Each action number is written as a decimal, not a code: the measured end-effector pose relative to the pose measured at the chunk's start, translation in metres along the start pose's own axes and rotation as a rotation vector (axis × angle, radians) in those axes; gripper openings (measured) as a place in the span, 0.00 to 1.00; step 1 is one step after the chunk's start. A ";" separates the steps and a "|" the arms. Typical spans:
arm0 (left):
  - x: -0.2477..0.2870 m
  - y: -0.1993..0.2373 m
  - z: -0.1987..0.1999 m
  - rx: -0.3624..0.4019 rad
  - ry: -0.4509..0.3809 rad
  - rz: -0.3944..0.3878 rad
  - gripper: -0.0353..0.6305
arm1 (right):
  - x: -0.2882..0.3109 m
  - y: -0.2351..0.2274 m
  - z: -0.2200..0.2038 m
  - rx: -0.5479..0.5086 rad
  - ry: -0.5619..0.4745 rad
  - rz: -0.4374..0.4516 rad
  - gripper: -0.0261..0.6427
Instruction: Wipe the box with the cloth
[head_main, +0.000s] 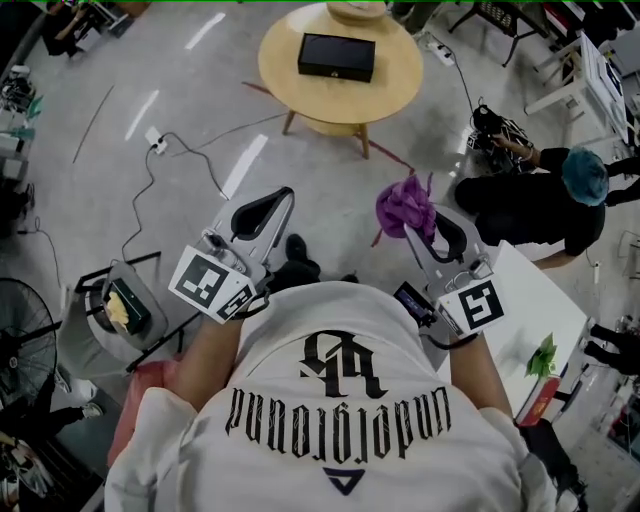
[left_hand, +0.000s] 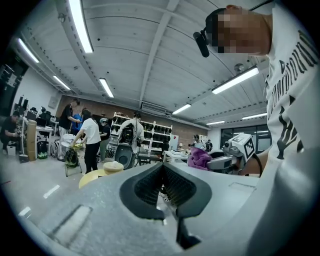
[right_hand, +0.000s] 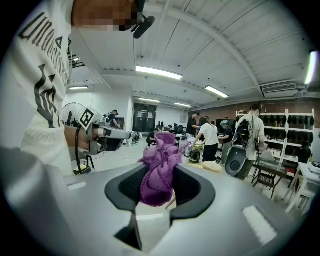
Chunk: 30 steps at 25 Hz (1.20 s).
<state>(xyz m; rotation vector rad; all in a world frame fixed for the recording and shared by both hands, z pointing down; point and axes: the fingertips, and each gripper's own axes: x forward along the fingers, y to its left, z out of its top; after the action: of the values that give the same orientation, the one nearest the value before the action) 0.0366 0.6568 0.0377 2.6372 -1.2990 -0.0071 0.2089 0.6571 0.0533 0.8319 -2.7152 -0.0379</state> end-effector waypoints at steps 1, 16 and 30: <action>-0.001 0.012 0.003 0.000 0.000 -0.006 0.06 | 0.011 -0.001 0.004 0.001 0.001 -0.008 0.23; 0.004 0.134 0.030 -0.015 0.013 -0.071 0.06 | 0.129 -0.004 0.044 0.031 0.020 -0.061 0.24; 0.046 0.201 0.031 -0.029 0.046 0.029 0.06 | 0.208 -0.069 0.043 0.030 0.004 0.039 0.24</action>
<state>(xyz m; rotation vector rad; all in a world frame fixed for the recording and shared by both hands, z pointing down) -0.0954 0.4961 0.0478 2.5780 -1.3126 0.0377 0.0704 0.4823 0.0614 0.7865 -2.7332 0.0127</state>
